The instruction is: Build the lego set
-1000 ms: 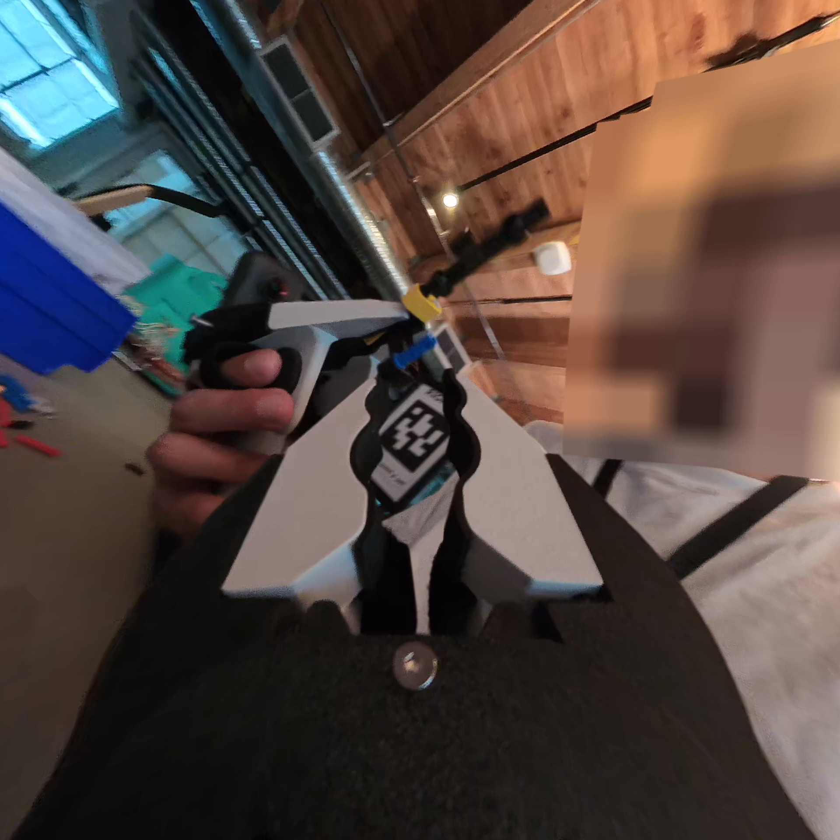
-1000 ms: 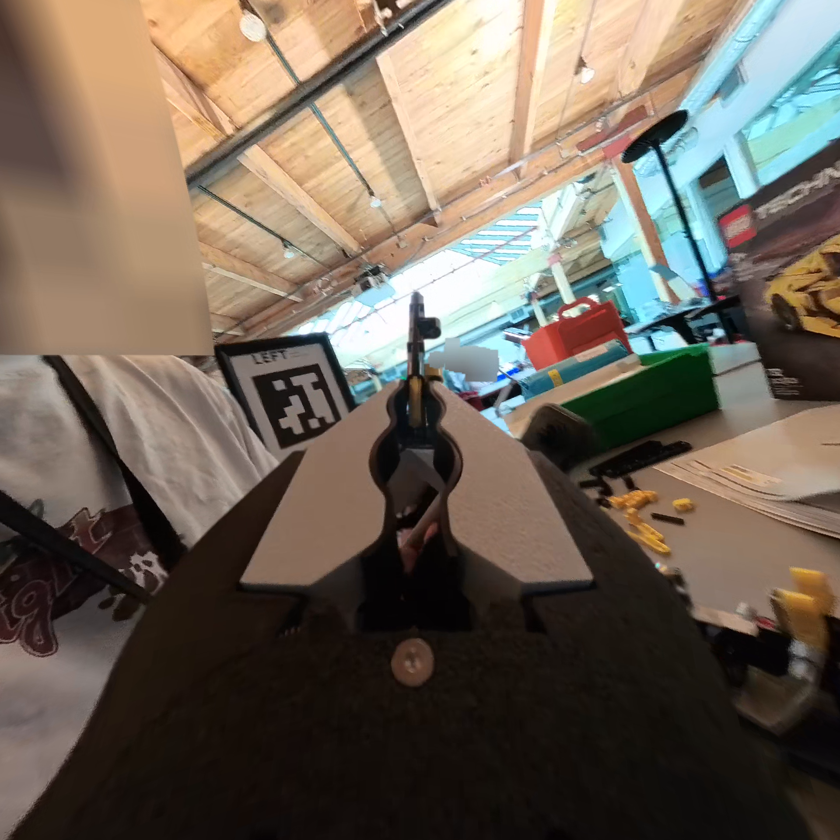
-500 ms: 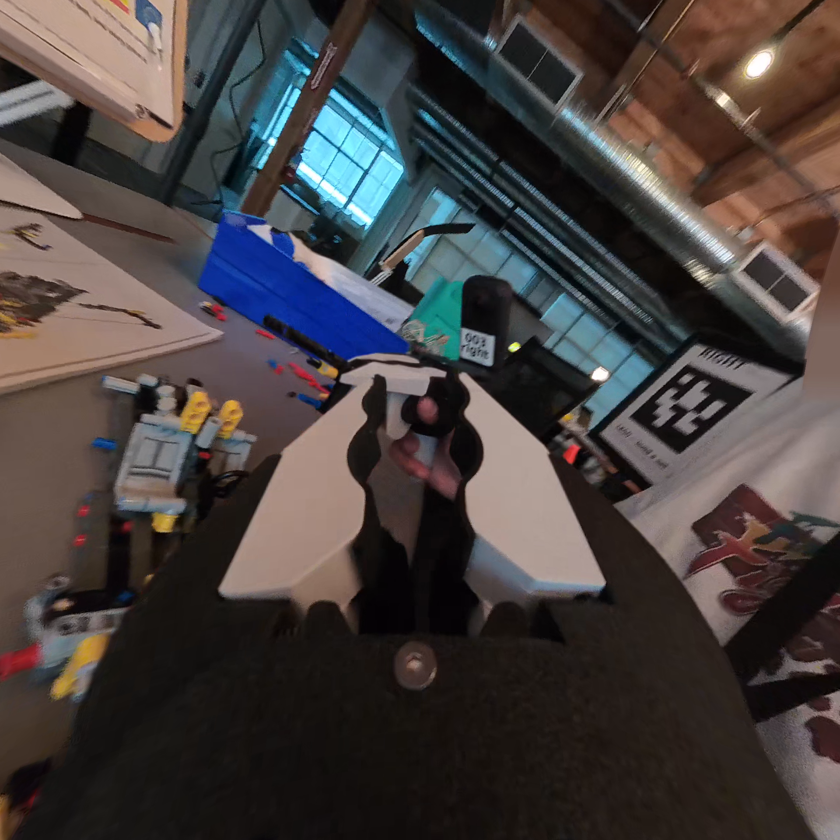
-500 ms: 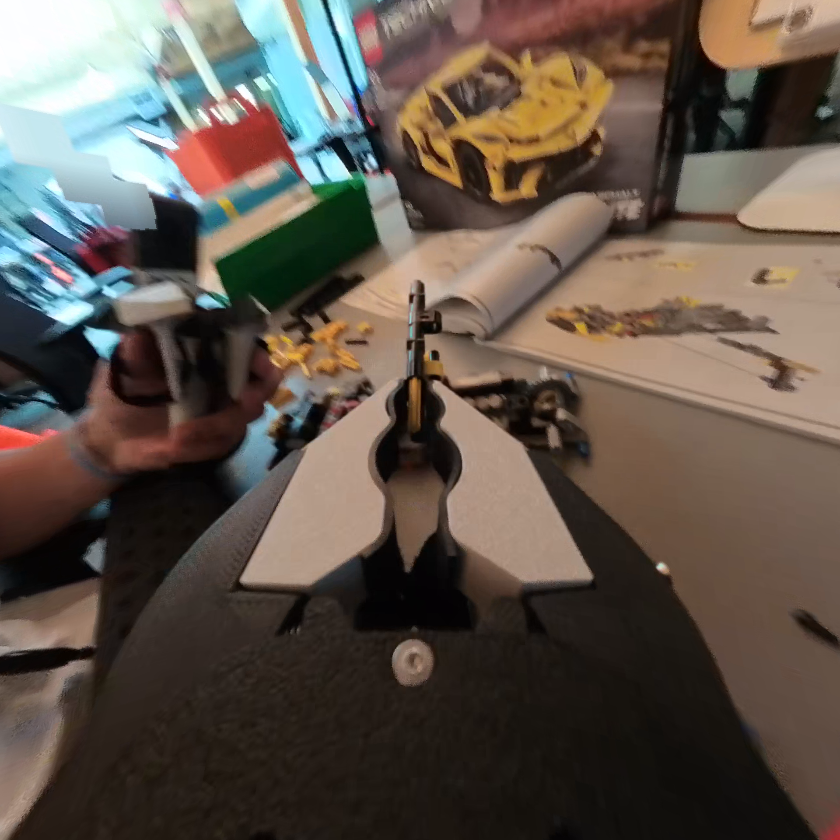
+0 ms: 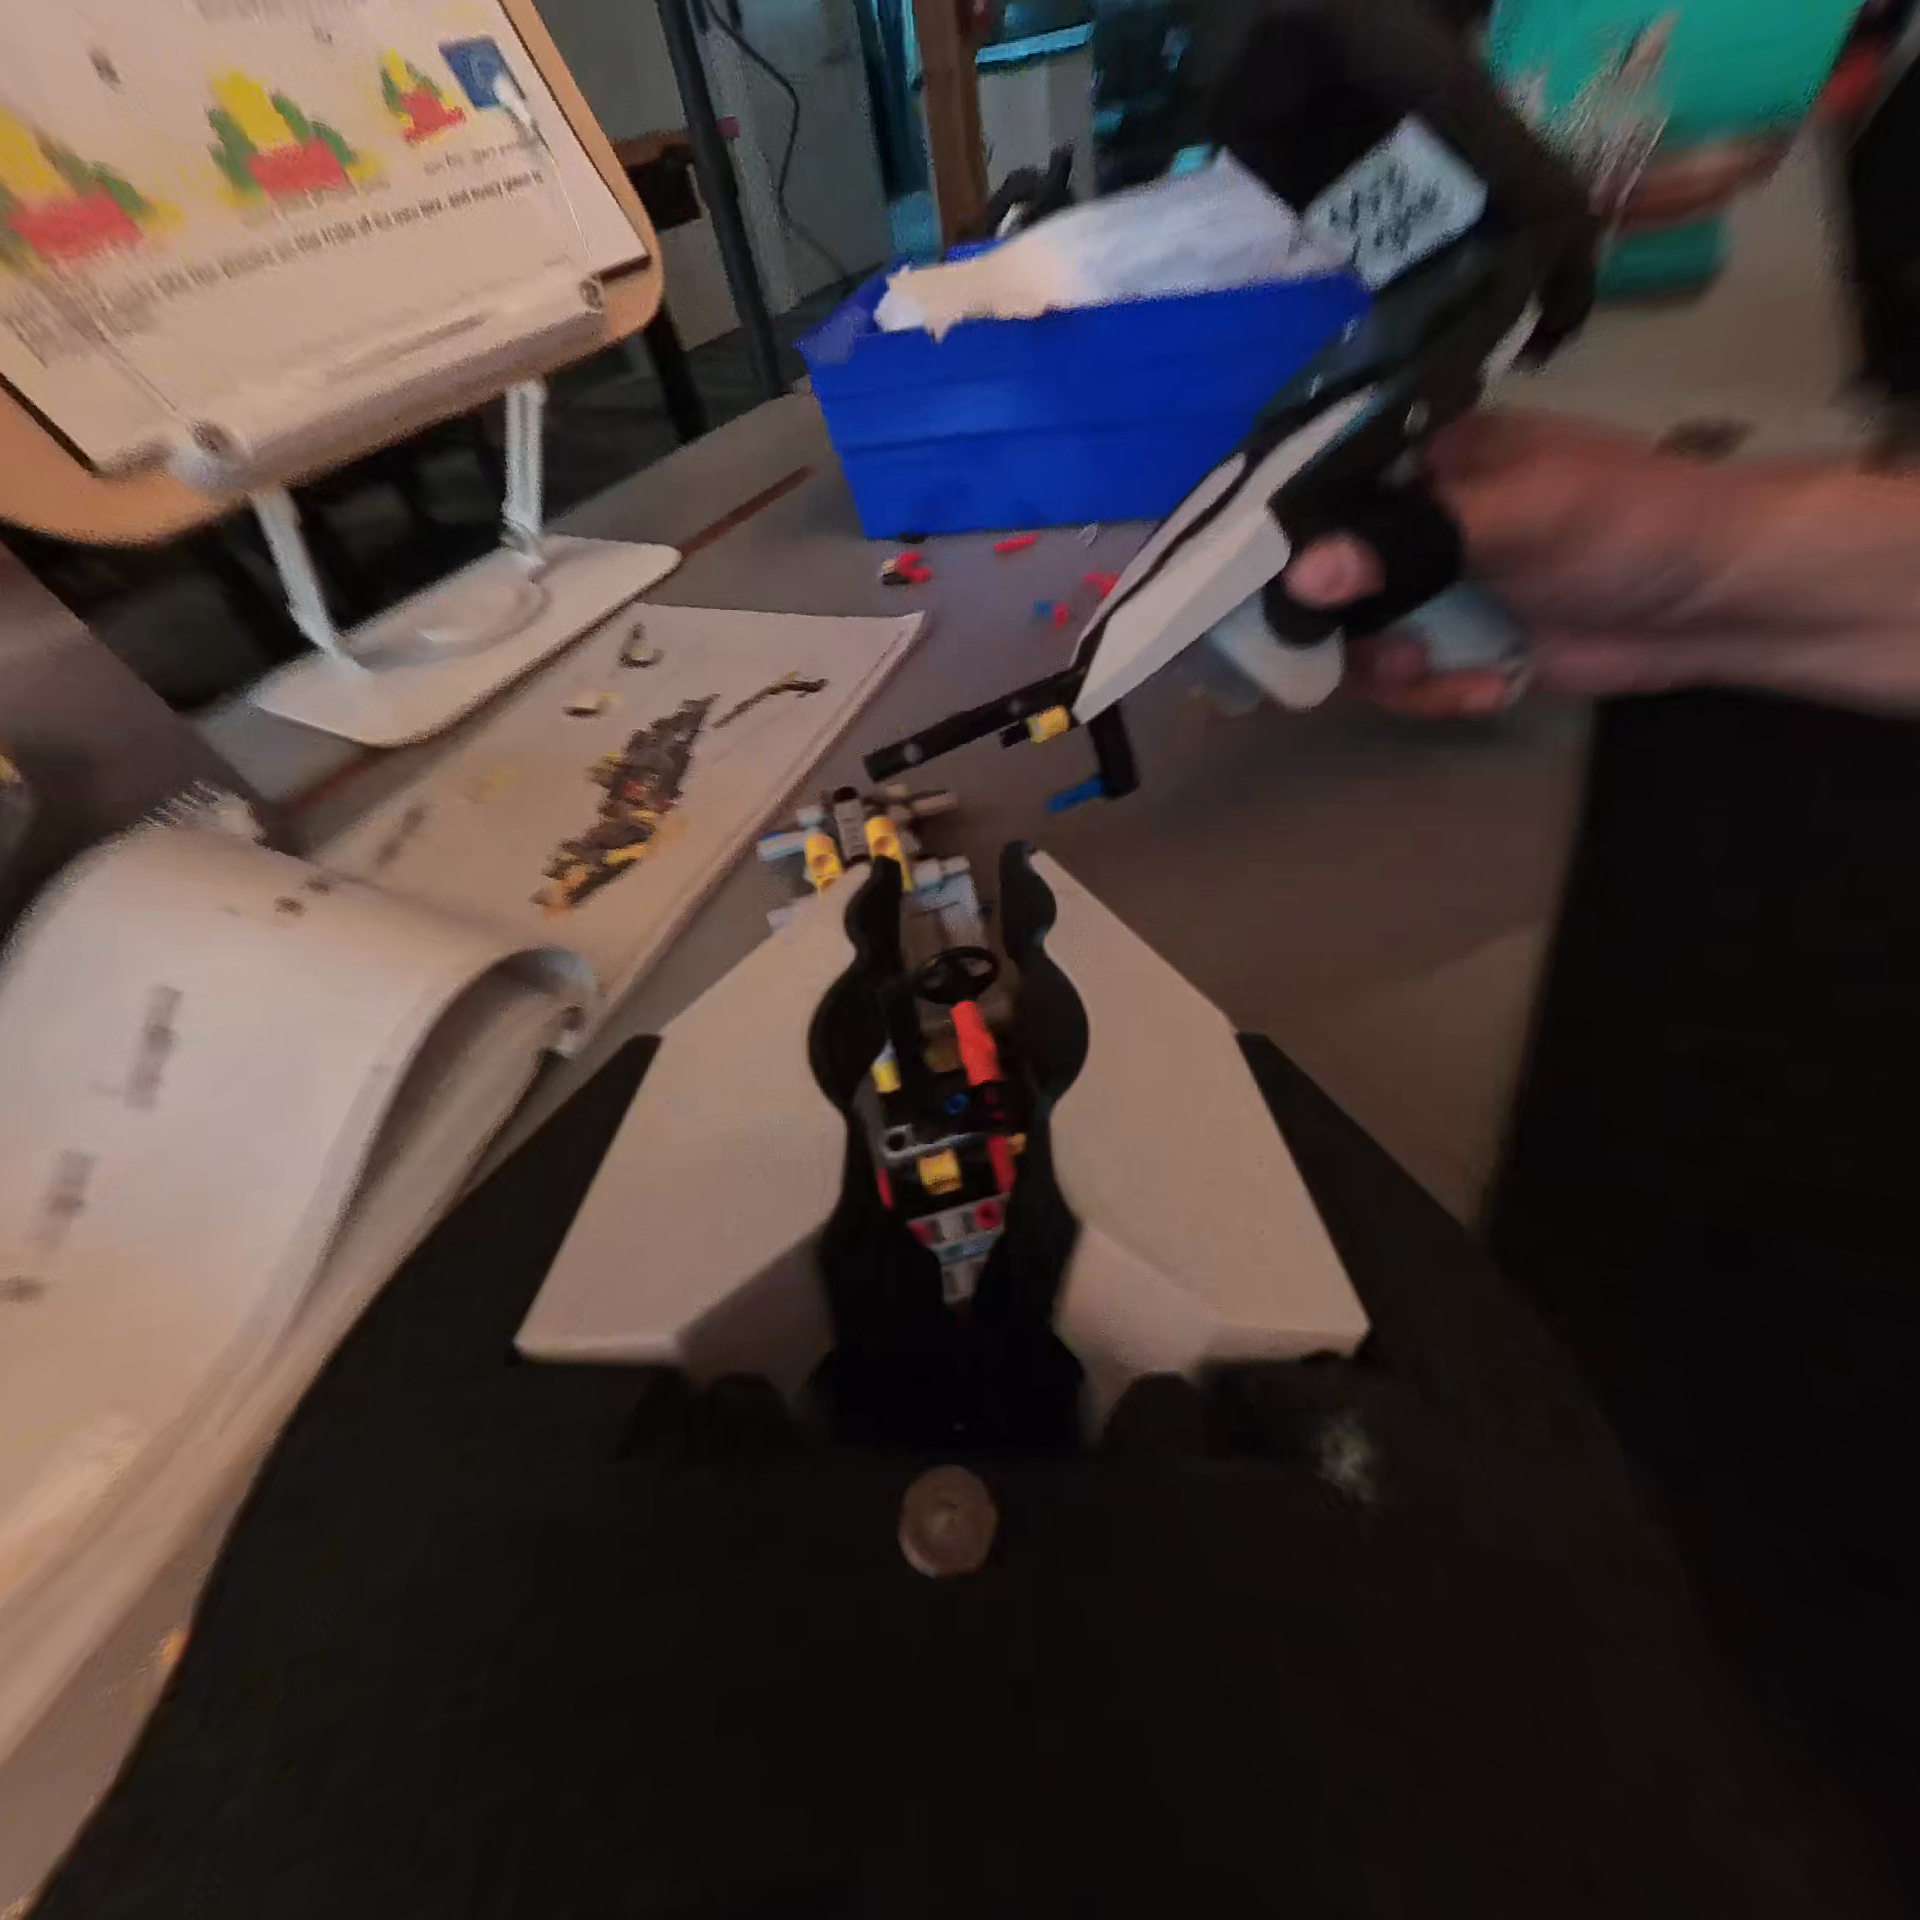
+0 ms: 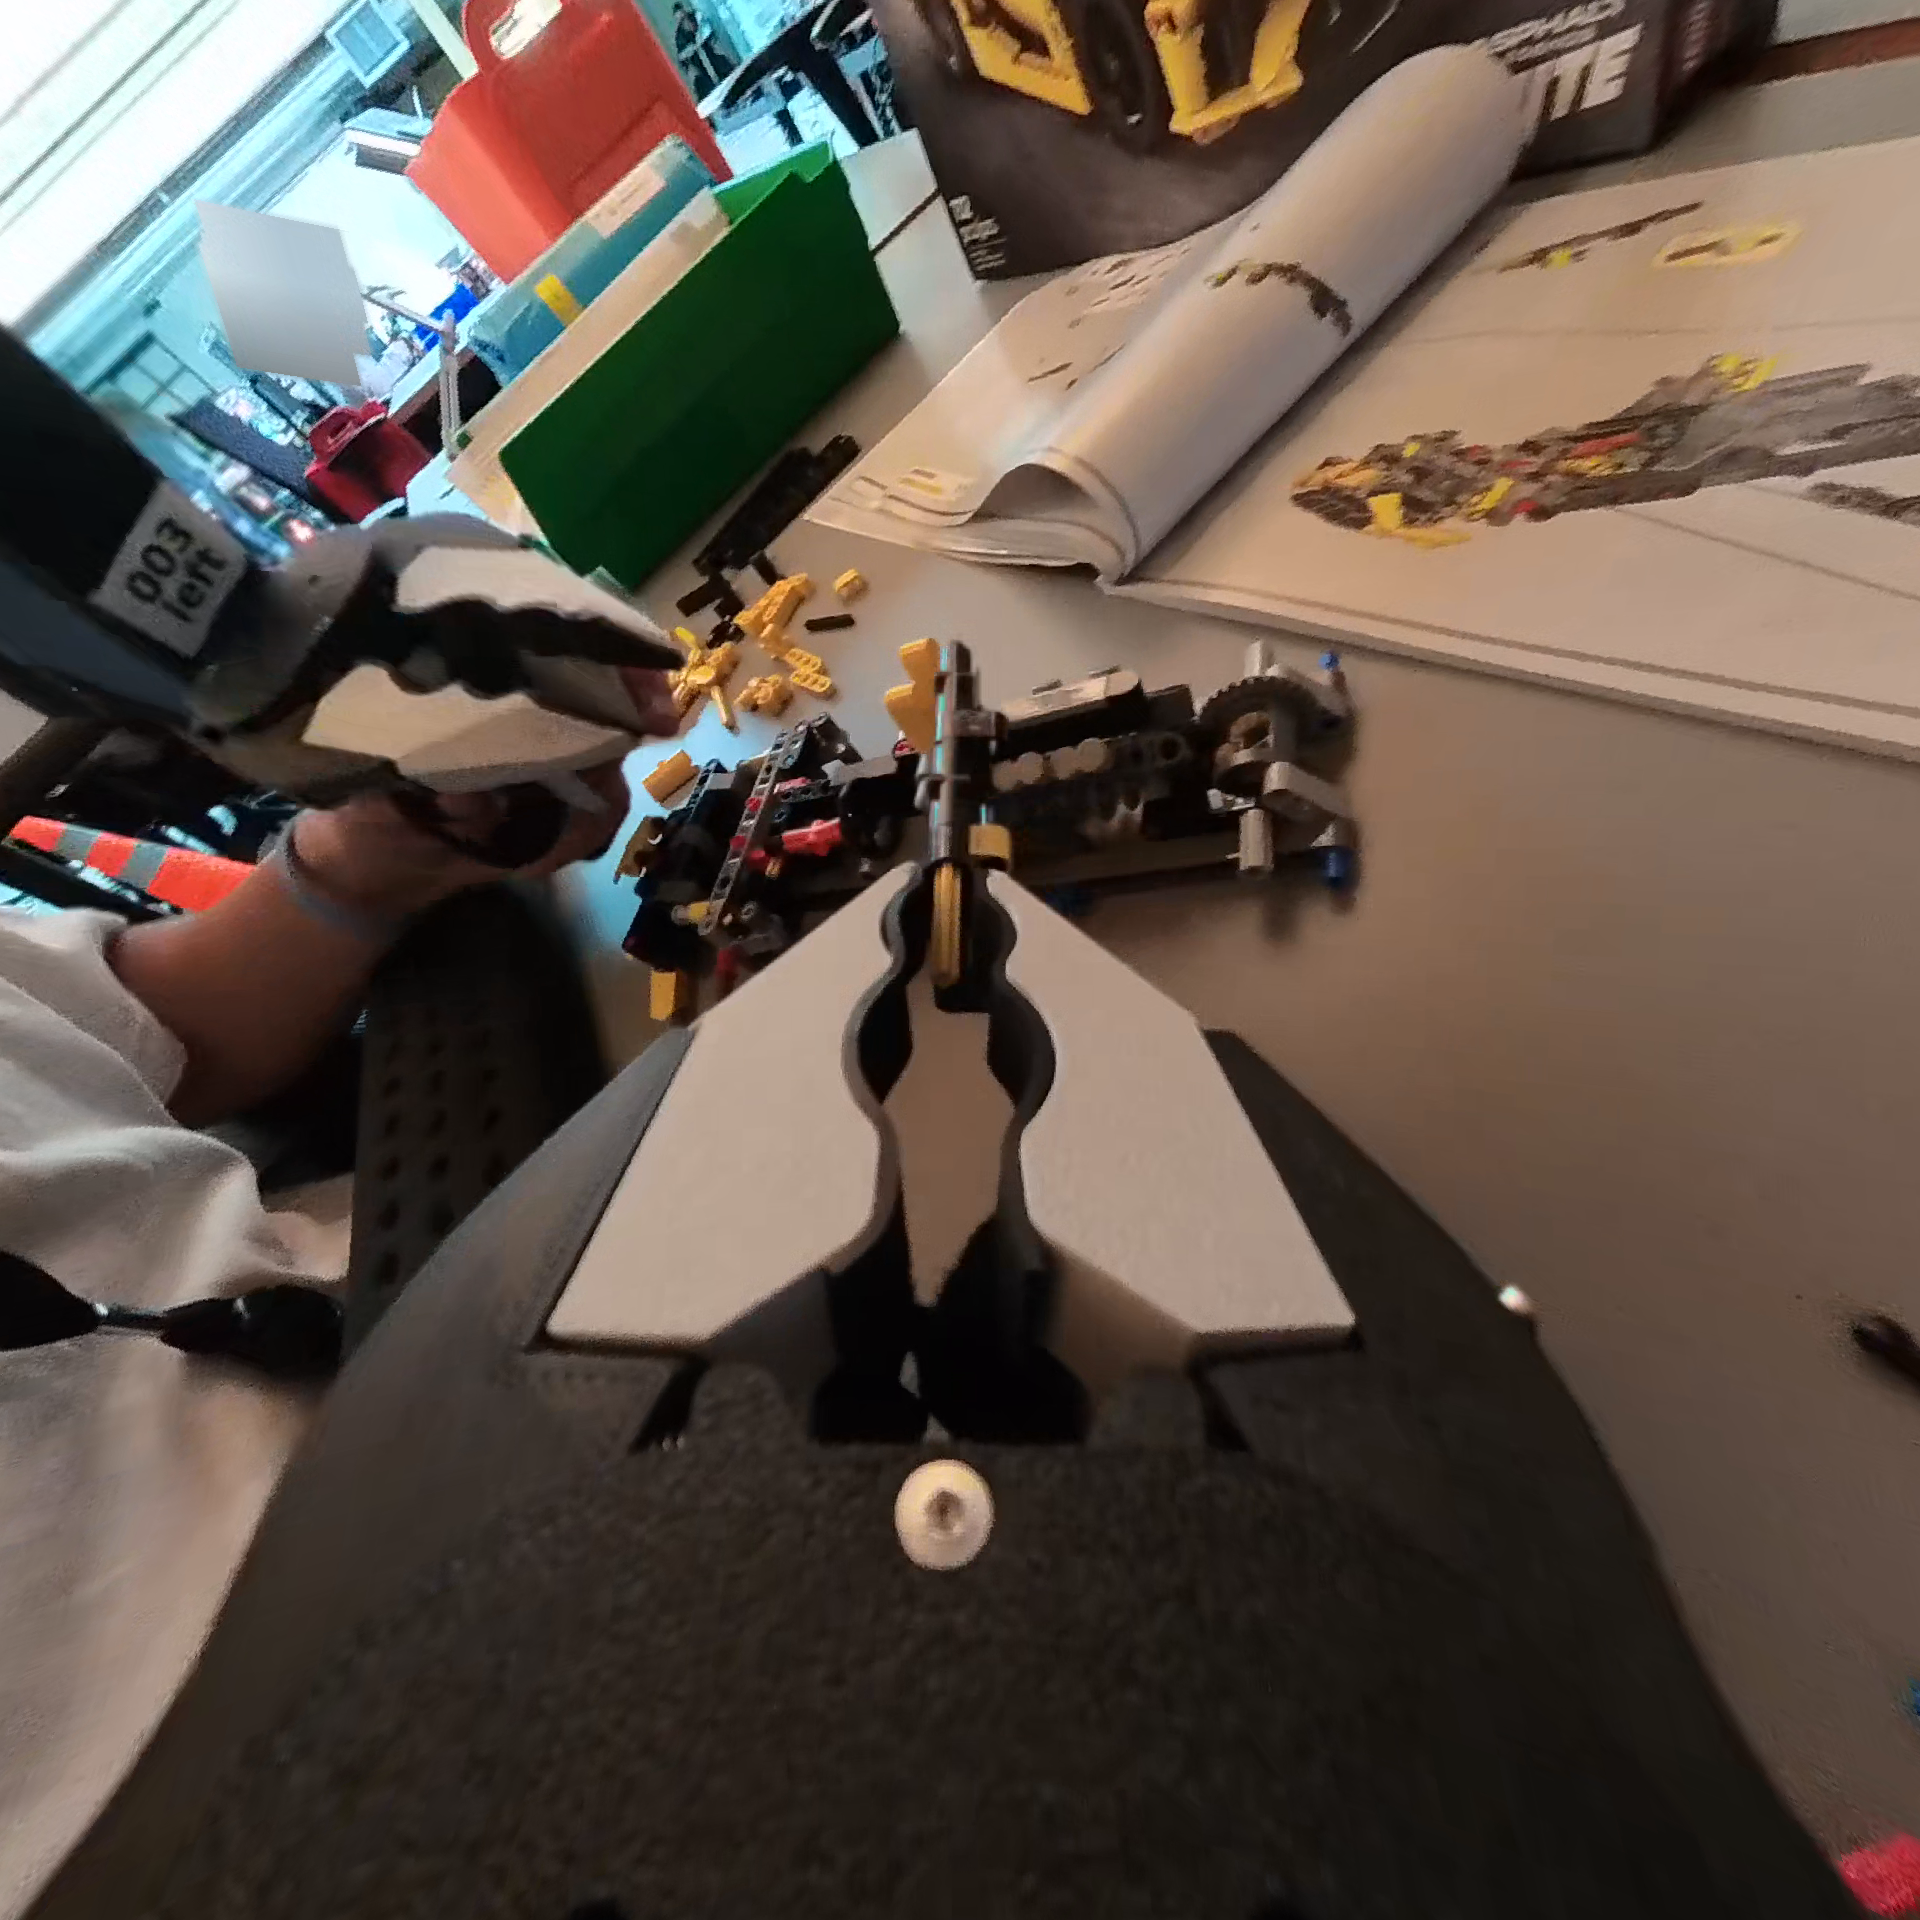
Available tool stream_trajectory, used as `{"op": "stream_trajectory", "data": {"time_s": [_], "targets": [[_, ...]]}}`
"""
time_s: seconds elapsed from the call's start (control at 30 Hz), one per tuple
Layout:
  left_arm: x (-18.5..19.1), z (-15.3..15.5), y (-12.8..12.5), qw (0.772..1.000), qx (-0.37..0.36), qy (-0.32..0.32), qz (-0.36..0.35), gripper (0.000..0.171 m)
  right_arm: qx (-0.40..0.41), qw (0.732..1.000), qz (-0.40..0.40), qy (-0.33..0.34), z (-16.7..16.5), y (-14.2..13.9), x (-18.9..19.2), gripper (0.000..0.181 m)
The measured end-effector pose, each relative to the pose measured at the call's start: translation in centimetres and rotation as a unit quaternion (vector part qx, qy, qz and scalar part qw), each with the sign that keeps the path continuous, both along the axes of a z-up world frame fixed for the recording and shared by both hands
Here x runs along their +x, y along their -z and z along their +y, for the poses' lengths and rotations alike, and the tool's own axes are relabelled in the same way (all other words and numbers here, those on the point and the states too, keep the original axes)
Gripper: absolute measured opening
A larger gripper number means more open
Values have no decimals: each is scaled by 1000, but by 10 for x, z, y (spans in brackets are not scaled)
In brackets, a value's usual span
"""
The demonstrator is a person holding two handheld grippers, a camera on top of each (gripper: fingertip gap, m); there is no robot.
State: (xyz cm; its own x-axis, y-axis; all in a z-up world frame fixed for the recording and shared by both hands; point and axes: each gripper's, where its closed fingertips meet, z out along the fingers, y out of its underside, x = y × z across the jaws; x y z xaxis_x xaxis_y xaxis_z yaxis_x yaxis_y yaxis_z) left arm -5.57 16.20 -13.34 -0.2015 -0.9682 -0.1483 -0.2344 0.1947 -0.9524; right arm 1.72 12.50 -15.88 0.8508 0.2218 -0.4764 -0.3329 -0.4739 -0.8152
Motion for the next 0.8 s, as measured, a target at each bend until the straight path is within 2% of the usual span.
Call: {"op": "stream_trajectory", "data": {"time_s": [0.1, 0.2, 0.27, 0.4, 0.47, 0.53, 0.6, 0.63, 0.8], "targets": [[10, 7, 9, 984, 176, -21, 27, 14, 0, 1000, 7, -11, 1, -1, -5, 6], [24, 12, 1, 937, 348, -21, 29, 23, 10, 1000, 10, -19, 1, -5, -10, 6], [33, 6, -1, 907, 420, -2, 31, 33, 7, 1000, 0, -20, 0, -3, -13, 6], [47, -10, 7, 849, 526, 41, 29, 35, 27, 999, -4, -38, -4, -11, -22, 6], [52, -18, 9, 830, 555, 52, 15, 29, 31, 998, -7, -46, -5, -12, -26, 6], [56, -21, 9, 818, 573, 49, 2, 14, 35, 998, -14, -54, -6, -13, -30, 6], [57, -21, 7, 806, 590, 36, -15, 13, 41, 998, -24, -47, -5, -14, -28, 6], [57, -21, 7, 806, 590, 30, -21, 13, 43, 998, -21, -46, -5, -15, -27, 6], [53, -20, 8, 837, 546, 11, -45, 10, 63, 997, 3, -43, -3, -22, -26, 6]]}}
